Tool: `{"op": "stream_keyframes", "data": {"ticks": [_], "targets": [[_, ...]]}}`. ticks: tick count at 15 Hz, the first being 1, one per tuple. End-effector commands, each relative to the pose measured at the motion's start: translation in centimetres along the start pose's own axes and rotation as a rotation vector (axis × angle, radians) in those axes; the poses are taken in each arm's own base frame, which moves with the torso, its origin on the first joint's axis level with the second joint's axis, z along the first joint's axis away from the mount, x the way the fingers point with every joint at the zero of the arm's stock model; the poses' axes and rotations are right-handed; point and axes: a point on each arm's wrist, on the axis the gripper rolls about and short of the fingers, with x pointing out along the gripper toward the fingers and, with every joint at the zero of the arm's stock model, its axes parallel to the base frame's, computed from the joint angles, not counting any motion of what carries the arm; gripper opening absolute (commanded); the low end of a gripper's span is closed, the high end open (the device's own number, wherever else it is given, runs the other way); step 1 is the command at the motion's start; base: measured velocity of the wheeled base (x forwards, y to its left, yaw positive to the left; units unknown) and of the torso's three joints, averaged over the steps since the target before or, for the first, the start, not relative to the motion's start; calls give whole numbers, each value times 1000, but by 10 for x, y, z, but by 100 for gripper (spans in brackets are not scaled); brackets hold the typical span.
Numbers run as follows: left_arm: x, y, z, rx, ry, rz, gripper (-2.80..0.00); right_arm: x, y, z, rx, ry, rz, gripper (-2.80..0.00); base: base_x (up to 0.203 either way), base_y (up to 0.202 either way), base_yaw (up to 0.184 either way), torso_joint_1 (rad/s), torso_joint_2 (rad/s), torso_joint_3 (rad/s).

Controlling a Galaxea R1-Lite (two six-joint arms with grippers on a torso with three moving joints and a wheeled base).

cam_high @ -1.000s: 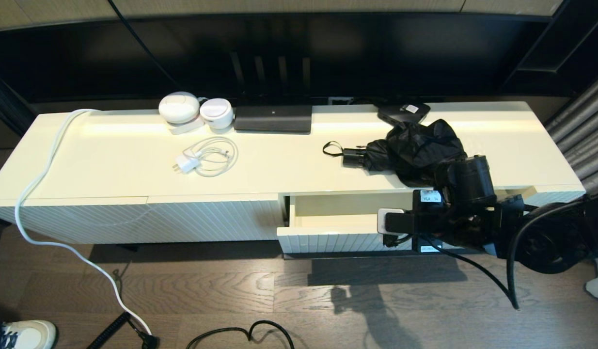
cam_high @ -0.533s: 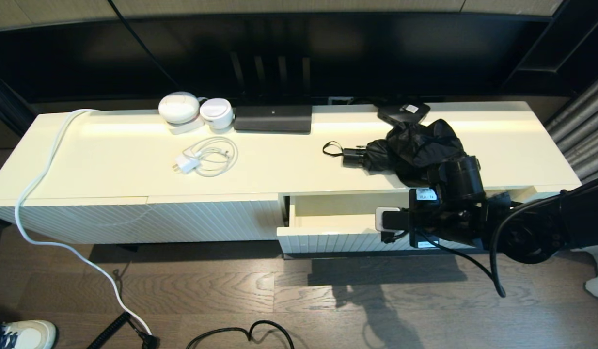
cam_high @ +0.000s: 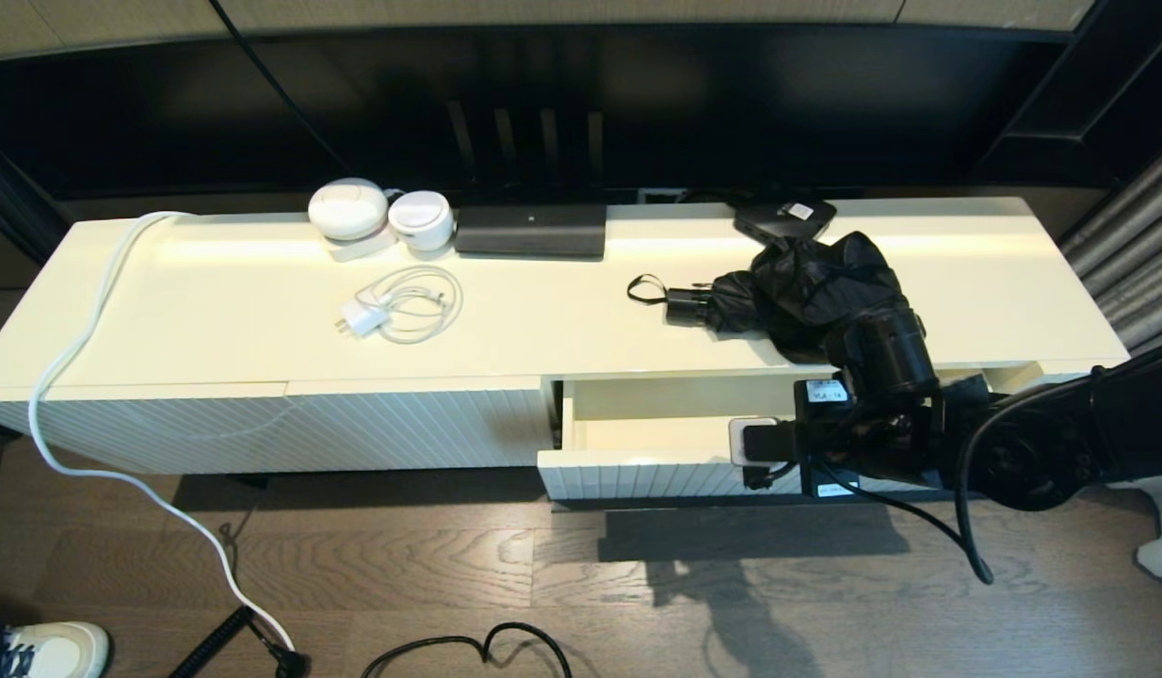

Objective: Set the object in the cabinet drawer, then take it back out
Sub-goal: Open the drawer

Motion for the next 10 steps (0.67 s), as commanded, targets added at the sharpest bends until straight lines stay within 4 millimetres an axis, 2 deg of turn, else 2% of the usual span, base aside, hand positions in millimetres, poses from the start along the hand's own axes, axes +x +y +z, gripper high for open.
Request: {"op": "stream_keyframes", "data": {"ticks": [1,10], "targets": [[0,0,0,0,-1,0,-280,-8,-2,3,-12,-8,-1,-280,0,0,0,0,0,0],[0,0,0,0,-2,0,-280,-15,31,0,-48,8,122,-280,0,0,0,0,0,0]]}}
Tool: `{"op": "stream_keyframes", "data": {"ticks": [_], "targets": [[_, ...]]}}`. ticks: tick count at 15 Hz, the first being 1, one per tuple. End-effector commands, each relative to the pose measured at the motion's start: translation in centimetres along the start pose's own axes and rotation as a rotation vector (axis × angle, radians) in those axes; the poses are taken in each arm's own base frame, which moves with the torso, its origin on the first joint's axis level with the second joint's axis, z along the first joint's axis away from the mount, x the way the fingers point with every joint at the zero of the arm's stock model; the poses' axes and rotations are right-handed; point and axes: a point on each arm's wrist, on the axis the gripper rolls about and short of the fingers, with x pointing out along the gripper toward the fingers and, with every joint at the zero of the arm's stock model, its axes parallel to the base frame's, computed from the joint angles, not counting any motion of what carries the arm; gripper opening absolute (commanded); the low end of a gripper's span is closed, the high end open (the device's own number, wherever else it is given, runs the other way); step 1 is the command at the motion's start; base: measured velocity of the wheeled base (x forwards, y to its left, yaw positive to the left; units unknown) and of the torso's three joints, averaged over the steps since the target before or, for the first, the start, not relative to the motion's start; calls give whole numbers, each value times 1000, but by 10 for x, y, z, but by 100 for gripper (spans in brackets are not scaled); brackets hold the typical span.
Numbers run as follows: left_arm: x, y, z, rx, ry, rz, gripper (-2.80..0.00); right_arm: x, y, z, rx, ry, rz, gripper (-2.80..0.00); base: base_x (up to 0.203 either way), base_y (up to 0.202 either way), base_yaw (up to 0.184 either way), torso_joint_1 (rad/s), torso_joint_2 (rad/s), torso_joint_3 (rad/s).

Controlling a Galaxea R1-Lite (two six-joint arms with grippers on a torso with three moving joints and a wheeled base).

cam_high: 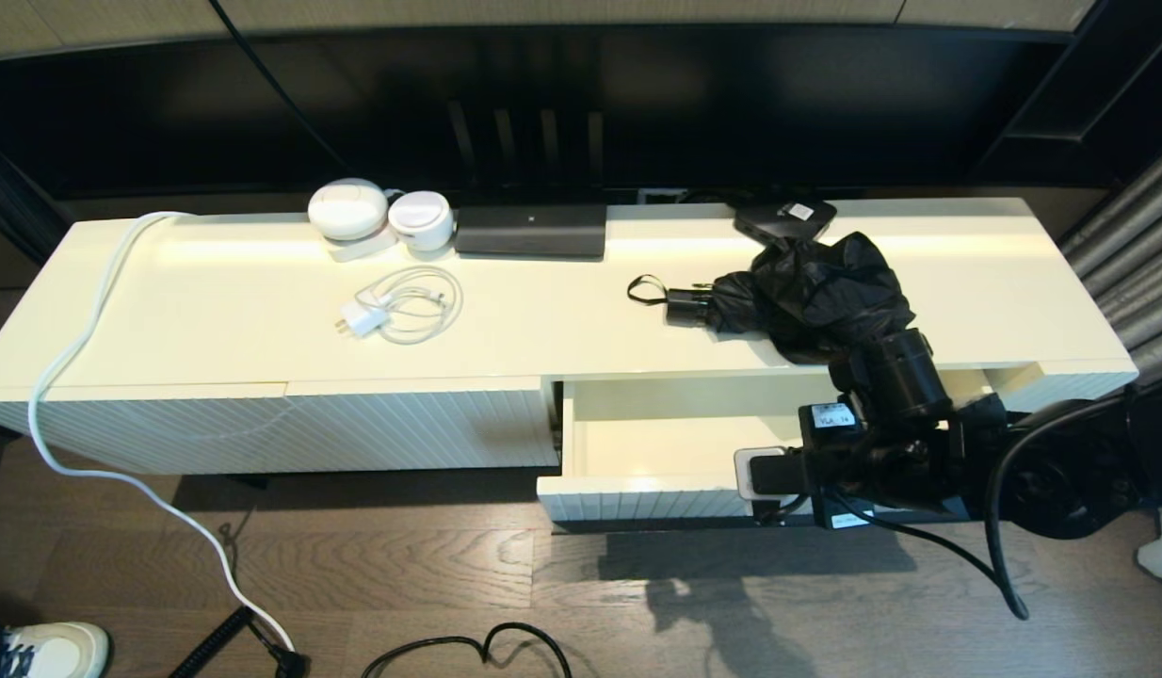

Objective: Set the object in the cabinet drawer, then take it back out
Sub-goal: Open the drawer

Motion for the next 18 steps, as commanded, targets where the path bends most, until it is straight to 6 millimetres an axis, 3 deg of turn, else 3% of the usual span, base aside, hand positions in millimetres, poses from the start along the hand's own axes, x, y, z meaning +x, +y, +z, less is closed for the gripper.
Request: {"op": "stream_keyframes", "data": {"ticks": [1,13,18], "targets": [[0,0,0,0,-2,-1,-280,0,11,-3,-14,9,36,-280,0,0,0,0,0,0],[0,0,0,0,-2,-1,-280,-14,53,-9,-49,12,147,-280,0,0,0,0,0,0],[0,0,0,0,-1,-1,-280,-31,47,-9,-43,-3,98,-280,0,0,0,0,0,0]]}}
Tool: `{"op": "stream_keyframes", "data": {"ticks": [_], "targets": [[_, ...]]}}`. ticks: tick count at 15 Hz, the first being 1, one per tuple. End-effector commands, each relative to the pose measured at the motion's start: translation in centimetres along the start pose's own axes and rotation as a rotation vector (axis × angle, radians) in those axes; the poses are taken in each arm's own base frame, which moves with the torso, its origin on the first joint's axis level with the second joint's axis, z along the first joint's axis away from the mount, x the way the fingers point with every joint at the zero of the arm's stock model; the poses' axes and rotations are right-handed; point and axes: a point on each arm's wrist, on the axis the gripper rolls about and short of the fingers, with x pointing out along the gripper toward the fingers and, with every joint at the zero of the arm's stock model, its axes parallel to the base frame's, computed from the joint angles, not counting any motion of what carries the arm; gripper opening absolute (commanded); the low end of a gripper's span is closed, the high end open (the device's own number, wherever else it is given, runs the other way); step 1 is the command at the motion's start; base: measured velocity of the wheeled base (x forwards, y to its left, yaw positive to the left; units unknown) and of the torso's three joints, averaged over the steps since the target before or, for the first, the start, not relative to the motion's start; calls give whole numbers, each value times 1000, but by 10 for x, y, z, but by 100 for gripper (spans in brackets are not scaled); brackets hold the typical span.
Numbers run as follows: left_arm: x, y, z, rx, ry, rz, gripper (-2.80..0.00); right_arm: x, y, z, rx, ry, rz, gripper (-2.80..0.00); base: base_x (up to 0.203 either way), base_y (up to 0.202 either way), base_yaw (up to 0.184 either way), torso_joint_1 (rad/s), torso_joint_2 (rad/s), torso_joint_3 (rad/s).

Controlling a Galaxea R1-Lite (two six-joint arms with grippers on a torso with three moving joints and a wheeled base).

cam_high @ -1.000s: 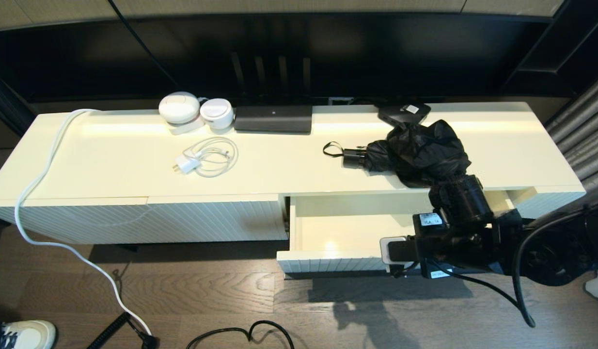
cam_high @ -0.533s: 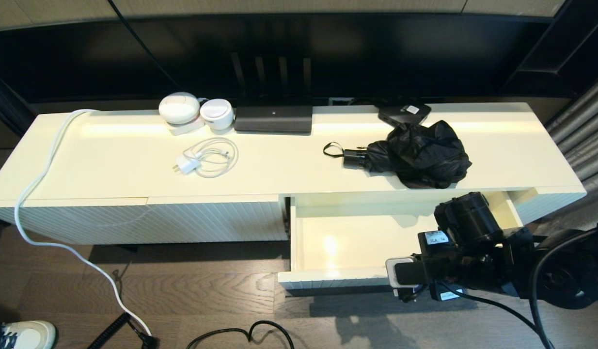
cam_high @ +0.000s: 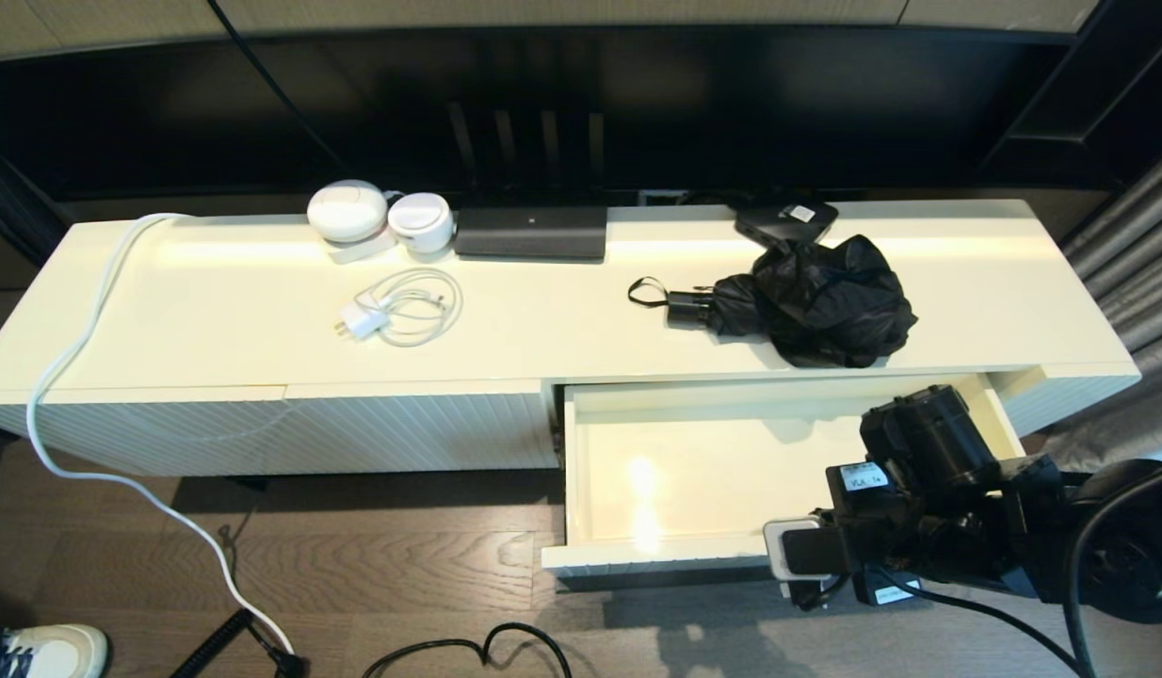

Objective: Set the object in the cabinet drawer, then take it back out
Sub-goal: Open the drawer

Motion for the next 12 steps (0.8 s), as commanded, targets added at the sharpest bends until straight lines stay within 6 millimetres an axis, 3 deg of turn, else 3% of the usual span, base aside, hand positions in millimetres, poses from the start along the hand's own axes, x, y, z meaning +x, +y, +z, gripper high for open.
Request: {"op": "stream_keyframes", "data": {"ticks": [1,5,8,12], "targets": [[0,0,0,0,-1,1,-280,-9,-2,1,-4,-16,-35,-280,0,0,0,0,0,0],[0,0,0,0,-1,1,-280,-8,13,-3,-9,-6,3,-280,0,0,0,0,0,0],[0,0,0,0,-1,1,-280,-21,9,-5,1,-15,-36,-280,0,0,0,0,0,0],[0,0,0,0,-1,1,-280,-85,0,-13,5,-39,-209,-280,0,0,0,0,0,0]]}}
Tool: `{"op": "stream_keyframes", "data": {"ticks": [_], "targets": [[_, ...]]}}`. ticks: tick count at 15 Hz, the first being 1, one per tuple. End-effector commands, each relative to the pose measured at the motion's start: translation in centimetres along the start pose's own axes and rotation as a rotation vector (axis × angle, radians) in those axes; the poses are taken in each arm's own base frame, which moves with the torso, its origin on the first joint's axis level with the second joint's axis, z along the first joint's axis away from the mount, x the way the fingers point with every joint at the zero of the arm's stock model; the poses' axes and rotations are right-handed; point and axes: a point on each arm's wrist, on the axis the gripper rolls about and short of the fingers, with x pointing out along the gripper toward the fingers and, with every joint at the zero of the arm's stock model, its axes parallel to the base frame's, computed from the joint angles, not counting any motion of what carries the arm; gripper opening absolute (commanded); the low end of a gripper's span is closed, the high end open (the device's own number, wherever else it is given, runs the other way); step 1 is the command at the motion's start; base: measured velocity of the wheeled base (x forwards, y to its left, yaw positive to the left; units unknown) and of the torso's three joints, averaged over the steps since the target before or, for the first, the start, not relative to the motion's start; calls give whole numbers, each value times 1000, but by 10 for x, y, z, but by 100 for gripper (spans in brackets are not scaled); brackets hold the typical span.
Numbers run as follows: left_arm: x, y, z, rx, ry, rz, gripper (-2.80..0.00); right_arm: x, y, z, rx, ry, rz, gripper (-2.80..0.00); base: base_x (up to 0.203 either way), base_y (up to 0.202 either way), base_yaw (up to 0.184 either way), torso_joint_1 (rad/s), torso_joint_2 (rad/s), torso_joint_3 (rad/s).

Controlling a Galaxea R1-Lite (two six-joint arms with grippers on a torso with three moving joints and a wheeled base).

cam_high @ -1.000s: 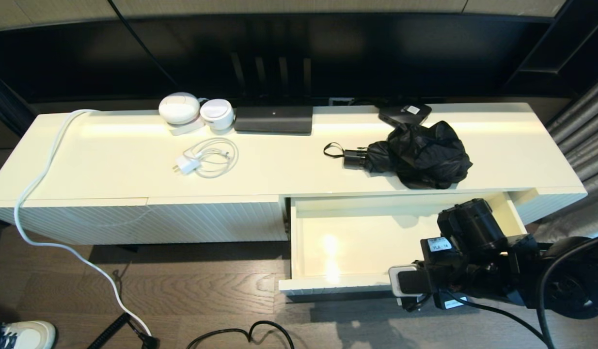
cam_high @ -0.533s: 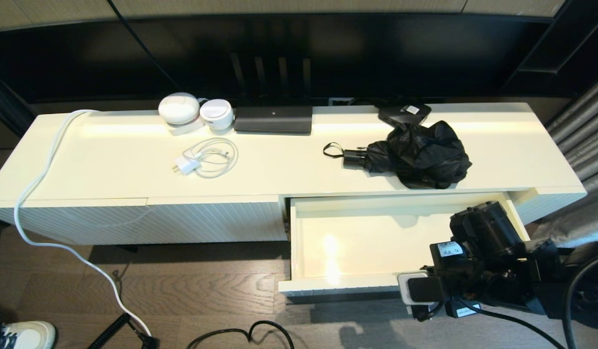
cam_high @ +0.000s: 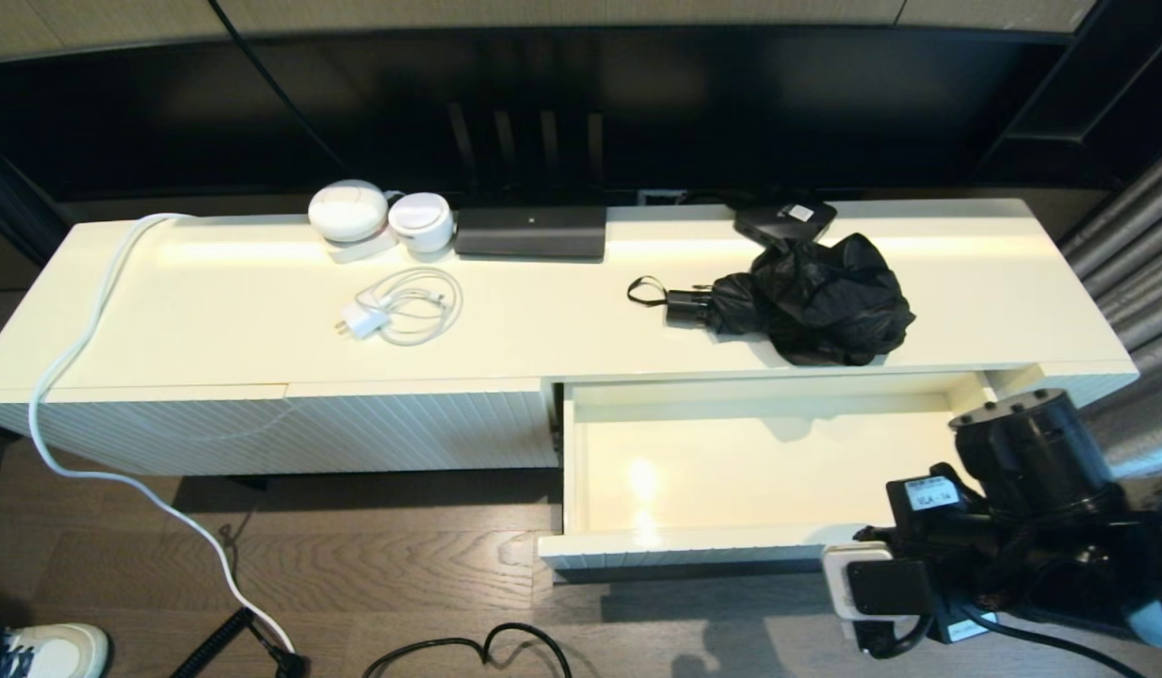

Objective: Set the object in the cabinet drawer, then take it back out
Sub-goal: Open the drawer, then put the umbrella in the drawer

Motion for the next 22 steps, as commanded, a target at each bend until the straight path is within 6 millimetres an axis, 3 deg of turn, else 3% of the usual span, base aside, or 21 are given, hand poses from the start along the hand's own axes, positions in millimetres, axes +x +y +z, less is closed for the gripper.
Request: {"op": "stream_keyframes", "data": {"ticks": [1,5,8,12,20,21,22], "targets": [[0,0,0,0,-2,0,-280,-46,-9,-7,1,-18,-134,-280,0,0,0,0,0,0],[0,0,0,0,-1,0,-280,-110,-15,-18,-49,15,-260,-280,0,0,0,0,0,0],[0,0,0,0,-1,0,-280,-131,-19,-19,-89,25,-339,-280,0,0,0,0,0,0],[0,0,0,0,-2,-1,-280,-121,-45,2,-123,-25,-343,-280,0,0,0,0,0,0],[0,0,0,0,-1,0,-280,-78,-104,51,-149,-45,-349,-280,0,0,0,0,0,0],[0,0,0,0,-1,0,-280,-72,-106,54,-148,-42,-343,0,0,0,0,0,0,0],[0,0,0,0,-1,0,-280,-66,-110,57,-132,-44,-346,0,0,0,0,0,0,0]]}}
